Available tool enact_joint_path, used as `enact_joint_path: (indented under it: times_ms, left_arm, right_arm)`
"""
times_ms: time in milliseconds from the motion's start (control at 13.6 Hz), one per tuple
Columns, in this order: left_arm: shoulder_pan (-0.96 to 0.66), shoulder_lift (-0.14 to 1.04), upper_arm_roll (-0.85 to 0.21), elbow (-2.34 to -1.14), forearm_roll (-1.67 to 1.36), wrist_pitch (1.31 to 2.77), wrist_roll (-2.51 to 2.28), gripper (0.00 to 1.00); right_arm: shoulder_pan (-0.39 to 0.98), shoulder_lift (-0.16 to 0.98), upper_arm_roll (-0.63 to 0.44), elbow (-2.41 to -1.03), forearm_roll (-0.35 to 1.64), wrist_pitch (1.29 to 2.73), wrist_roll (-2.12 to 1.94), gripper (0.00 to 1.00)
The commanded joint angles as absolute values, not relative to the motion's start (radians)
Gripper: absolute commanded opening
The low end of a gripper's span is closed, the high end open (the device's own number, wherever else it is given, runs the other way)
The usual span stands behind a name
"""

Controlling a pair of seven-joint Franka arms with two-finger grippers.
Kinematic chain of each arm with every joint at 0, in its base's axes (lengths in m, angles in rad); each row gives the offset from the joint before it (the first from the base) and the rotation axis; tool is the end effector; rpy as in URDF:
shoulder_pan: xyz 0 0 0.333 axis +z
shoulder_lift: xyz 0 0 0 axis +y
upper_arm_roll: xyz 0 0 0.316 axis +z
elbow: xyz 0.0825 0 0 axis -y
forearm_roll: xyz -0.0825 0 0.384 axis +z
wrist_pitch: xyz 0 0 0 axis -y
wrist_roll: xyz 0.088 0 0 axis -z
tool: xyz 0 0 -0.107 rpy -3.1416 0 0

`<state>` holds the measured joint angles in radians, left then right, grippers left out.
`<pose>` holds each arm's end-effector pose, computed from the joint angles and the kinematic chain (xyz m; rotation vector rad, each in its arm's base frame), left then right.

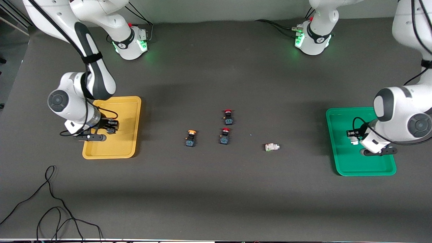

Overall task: Place green and yellow buttons in trays
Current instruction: 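Place the white switch in the green tray while the right gripper places black switch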

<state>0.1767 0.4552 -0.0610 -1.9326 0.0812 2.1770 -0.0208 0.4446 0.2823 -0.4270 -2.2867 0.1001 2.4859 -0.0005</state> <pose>0.5953 0.0734 0.2345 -3.0972 -0.1342 0.3278 0.5261 0.0053 0.2349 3.0818 -0.0791 -0.0820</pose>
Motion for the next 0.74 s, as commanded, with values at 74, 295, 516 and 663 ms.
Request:
enact_joint_path:
  times_ms: [74, 295, 516, 663]
  left_arm:
    - [0.166, 0.498, -0.060, -1.921, 0.103, 2.241, -0.074, 0.34]
    - [0.170, 0.517, -0.060, -1.921, 0.101, 2.266, -0.077, 0.78]
    - [0.172, 0.502, -0.061, -1.918, 0.101, 2.244, -0.080, 0.96]
    - [0.170, 0.447, -0.061, -1.910, 0.101, 2.194, -0.078, 0.98]
  right_arm:
    - [0.457, 0.359, -0.420, -2.315, 0.118, 2.620, -0.021, 0.00]
    - [0.456, 0.383, -0.382, -2.315, 0.187, 2.654, -0.023, 0.00]
    - [0.454, 0.393, -0.361, -2.313, 0.195, 2.671, -0.023, 0.00]
    - [0.454, 0.390, -0.360, -2.313, 0.195, 2.671, -0.023, 0.00]
